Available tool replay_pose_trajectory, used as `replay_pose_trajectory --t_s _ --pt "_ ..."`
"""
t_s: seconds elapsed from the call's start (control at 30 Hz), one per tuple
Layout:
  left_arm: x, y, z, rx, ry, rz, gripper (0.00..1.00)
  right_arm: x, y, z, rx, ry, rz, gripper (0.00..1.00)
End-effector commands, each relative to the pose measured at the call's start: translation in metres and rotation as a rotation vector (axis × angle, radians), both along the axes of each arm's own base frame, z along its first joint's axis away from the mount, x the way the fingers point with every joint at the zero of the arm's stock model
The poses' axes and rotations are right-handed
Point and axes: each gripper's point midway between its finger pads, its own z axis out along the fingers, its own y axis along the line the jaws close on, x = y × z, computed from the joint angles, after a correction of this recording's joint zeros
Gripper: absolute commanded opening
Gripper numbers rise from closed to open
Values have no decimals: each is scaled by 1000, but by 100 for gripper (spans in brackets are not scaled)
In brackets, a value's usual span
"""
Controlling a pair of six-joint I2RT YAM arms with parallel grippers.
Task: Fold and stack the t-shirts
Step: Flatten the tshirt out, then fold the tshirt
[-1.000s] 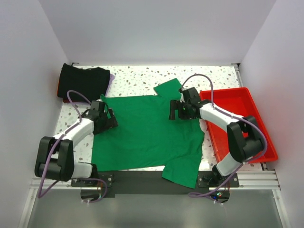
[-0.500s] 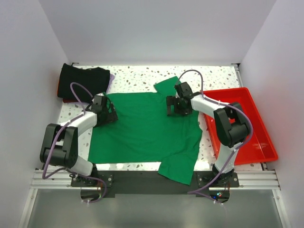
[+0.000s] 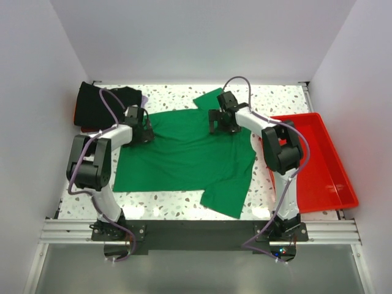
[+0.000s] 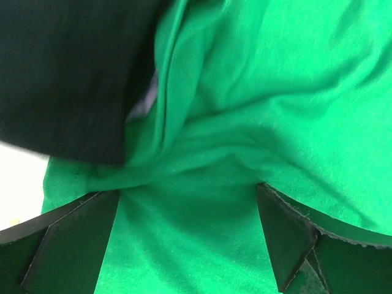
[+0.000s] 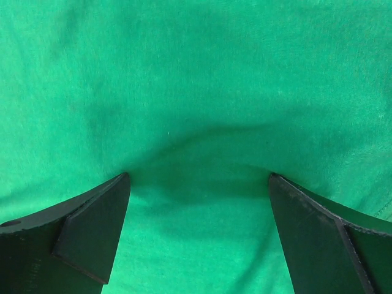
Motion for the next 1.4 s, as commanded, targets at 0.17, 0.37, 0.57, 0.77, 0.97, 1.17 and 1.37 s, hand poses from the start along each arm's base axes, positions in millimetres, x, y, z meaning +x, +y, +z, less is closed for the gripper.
replay_pose_trajectory --t_s 0.17,0.37,0.57,0.77,0.97,1.17,1.37 --pt "36 -5 -11 13 42 -13 100 46 -3 5 0 -8 -32 98" --pt "55 -9 26 2 -40 -15 100 71 10 25 81 -50 6 99" --pt "22 7 73 11 -151 86 100 82 26 76 168 -151 73 99" --pt "-87 27 68 -90 -152 399 100 71 24 131 222 -257 75 99" --pt "-160 54 34 -29 -53 601 96 36 18 134 253 -213 55 99" --pt "-186 78 15 -77 2 694 78 1 8 139 269 -199 42 99" --pt "-187 74 8 -104 8 679 65 -22 -1 134 265 -182 31 99"
